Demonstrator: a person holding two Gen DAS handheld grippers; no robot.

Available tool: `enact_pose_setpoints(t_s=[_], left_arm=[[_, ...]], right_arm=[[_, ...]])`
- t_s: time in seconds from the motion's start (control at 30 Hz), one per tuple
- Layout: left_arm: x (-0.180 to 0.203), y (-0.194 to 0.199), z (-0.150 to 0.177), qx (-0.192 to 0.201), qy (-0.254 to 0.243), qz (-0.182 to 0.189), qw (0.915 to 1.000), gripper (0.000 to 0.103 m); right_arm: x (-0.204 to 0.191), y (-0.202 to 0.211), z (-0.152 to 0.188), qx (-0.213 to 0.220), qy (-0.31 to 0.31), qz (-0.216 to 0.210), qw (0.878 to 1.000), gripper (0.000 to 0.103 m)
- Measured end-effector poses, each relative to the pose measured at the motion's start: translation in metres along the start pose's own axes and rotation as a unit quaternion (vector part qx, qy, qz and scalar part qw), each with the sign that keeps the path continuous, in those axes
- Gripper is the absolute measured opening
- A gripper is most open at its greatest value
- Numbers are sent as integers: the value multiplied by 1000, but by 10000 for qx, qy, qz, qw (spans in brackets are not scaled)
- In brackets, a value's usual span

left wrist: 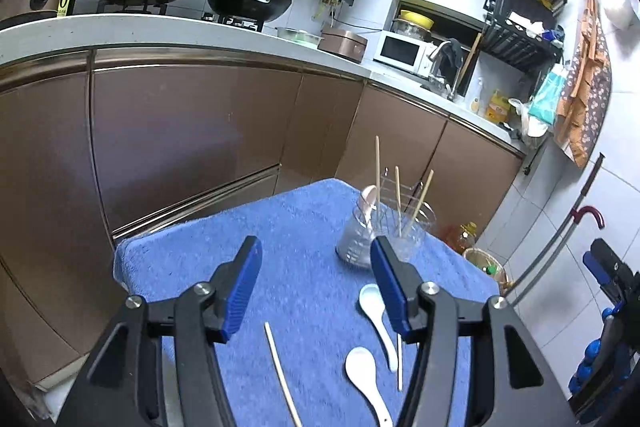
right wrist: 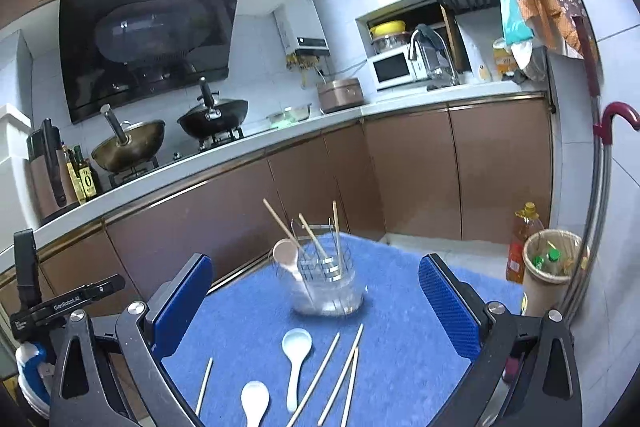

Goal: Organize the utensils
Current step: 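Open both tools and pull them back over the remaining utensils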

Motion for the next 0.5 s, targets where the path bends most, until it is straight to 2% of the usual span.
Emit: enact_pose_setpoints(t_s=[0.13,0.3,0.4,0.5], left_arm=[[0,12,11,-113,27,125,9999,55],[-3,18,24,-275,15,111,9996,55],[-10,12,31,-457,167,142,9987,55],[-15,-3,43,-712,236,46,9972,55]], right_arm=[[-10,12,3,-123,72,97,9999,103],[-17,18,10,-309,161,134,9993,95],[-12,7,17,-551,138,199,9982,85],[0,-10,31,-897,3,263,9956,69]])
Point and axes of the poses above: each gripper's, at about its wrist camera, not at the fingertips, and y roughly against the way its jaws point, x to its right, z to its underside, the point moved 1 cm from there along -y, roughly the way its jaws point, and after that the axes turned 1 degree about y, right-handed, at the moved point
